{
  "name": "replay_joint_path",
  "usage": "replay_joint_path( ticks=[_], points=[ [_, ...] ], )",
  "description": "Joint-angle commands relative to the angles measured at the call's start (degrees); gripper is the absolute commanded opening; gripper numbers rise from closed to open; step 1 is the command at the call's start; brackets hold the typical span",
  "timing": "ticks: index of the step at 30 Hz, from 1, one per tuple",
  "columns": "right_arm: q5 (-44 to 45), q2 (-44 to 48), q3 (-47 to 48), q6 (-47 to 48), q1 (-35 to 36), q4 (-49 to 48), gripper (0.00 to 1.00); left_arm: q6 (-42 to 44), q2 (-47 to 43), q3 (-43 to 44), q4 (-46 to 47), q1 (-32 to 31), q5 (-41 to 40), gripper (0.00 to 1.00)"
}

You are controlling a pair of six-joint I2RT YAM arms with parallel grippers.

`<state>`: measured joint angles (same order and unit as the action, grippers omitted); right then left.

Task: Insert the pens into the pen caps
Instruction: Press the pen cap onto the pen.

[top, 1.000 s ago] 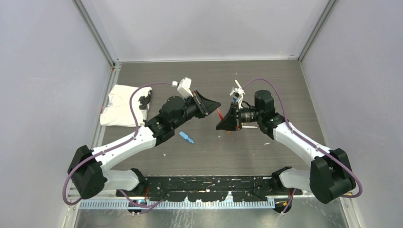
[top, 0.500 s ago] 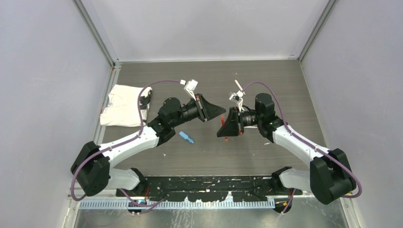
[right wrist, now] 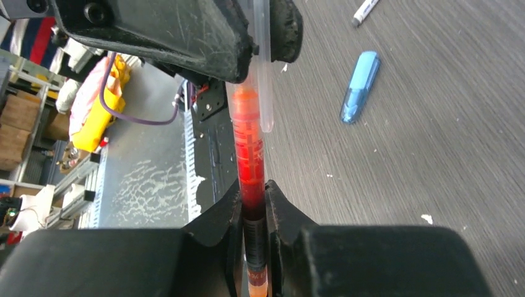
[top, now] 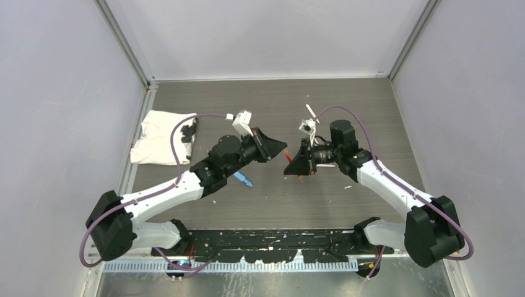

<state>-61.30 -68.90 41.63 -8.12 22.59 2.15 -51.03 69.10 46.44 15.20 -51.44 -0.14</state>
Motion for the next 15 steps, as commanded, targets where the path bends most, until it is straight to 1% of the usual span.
replay_joint_path(
  ticks=[1,2,3,4,5,6,7,8,9,10,11,12,13,14,15],
  points=[
    [3.23,0.43,-0.66,-14.52,-2.21,-32.78,0.01,-14.77,3.6,-5.19,9.77,-6.98,16.75,0.01],
    [2.04,0.28,-1.88,-18.09,-2.25,-37.85,0.01,-16.77,4.27,-5.46,11.88,-6.95,18.28,0.0],
    [1.32,0.37,-1.97,-19.51,-2.23,-39.45,0.01,-18.94,4.86,-5.86,13.88,-6.96,19.78,0.01],
    [1.78,0.69,-1.85,-19.48,-2.42,-38.98,0.01,-20.56,5.12,-6.15,14.82,-6.92,21.21,0.01],
    [3.57,0.93,-0.93,-17.72,-2.6,-35.08,0.01,-20.3,4.8,-5.77,12.14,-6.92,21.69,0.01],
    [7.51,1.25,1.41,-12.01,-2.73,-24.39,0.01,-17.0,3.66,-4.09,3.94,-7.39,21.29,0.0],
    [11.49,1.22,4.41,-5.38,-2.77,-13.55,0.01,-10.98,2.09,-1.36,-6.71,-8.79,17.6,0.0],
    [13.31,1.15,5.29,-2.71,-2.76,-10.31,0.01,-4.42,0.83,2.24,-20.22,-11.02,8.16,0.01],
    [11.23,1.19,4.15,-5.57,-2.81,-13.99,0.01,0.73,0.41,4.77,-27.31,-13.14,3.13,0.01],
    [7.3,1.13,2.65,-9.64,-2.81,-19.88,0.01,2.72,0.09,4.57,-27.38,-13.71,3.17,0.0],
    [4.1,0.56,0.46,-16.24,-2.7,-29.98,0.01,1.76,-0.38,1.27,-20.32,-13.61,6.77,0.0],
    [3.0,0.4,-1.61,-20.4,-2.57,-38.4,0.01,-0.84,-0.44,-2.51,-11.57,-13.12,11.53,0.0],
    [3.32,0.44,-1.9,-20.22,-2.62,-39.82,0.01,-4.12,0.36,-5.21,-3.11,-12.3,16.35,0.01],
    [5.4,0.72,-0.39,-15.19,-2.84,-32.82,0.01,-7.05,1.35,-6.49,1.19,-11.39,19.86,0.01],
    [7.73,0.64,1.95,-9.35,-2.98,-22.85,0.01,-8.29,1.99,-7.02,3.26,-10.98,21.37,0.0]
  ],
)
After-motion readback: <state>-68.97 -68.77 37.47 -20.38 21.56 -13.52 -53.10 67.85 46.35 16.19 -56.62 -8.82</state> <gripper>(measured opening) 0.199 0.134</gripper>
